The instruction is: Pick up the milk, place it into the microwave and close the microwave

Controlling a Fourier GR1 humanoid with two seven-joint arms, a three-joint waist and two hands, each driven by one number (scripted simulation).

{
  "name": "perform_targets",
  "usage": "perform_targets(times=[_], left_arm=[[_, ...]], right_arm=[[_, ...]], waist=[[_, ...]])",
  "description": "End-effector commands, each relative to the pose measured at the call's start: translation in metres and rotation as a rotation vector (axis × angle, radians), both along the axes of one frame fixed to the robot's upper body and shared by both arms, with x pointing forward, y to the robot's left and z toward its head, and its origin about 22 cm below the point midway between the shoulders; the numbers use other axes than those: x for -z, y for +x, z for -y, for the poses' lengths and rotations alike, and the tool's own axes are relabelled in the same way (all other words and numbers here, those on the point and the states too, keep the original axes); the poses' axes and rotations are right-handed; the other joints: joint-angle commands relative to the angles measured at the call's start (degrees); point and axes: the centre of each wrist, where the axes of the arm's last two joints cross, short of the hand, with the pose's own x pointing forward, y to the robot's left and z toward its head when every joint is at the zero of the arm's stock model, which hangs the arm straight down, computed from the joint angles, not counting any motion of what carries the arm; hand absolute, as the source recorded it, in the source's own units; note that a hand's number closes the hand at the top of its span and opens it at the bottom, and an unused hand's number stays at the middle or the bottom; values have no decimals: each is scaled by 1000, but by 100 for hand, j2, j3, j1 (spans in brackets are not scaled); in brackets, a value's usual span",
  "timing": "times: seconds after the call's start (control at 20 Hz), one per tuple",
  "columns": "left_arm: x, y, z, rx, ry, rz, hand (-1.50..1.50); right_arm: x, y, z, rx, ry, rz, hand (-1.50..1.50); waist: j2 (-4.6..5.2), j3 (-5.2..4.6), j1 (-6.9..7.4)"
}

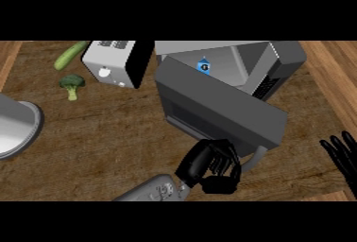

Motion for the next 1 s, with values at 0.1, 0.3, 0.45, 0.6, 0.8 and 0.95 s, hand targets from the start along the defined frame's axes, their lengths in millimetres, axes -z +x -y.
perform_targets(times=[0.1, 0.3, 0.45, 0.6, 0.8, 0.95], left_arm=[[-27, 22, 13, -103, -81, 47, 150], [-32, 45, 12, -181, -72, 87, 150], [-43, 56, 15, -214, -82, 105, 150], [-42, 68, 10, -270, -83, 90, 150], [-62, 85, 14, -279, -118, 84, 150], [-67, 97, 11, -309, -143, 69, 150]], right_arm=[[-14, 7, -13, -62, 29, 29, -150], [-22, 7, -11, -65, 25, 27, -150], [-32, 8, -7, -75, -3, 15, -150], [-35, 5, -13, -80, 11, 11, -150], [-40, 10, -13, -83, -5, 6, -150], [-46, 12, -12, -80, -2, 13, -150]], waist=[[61, -1, -161], [111, 2, -266], [125, 1, -354], [140, -1, -428], [189, 10, -452], [227, 7, -468]])
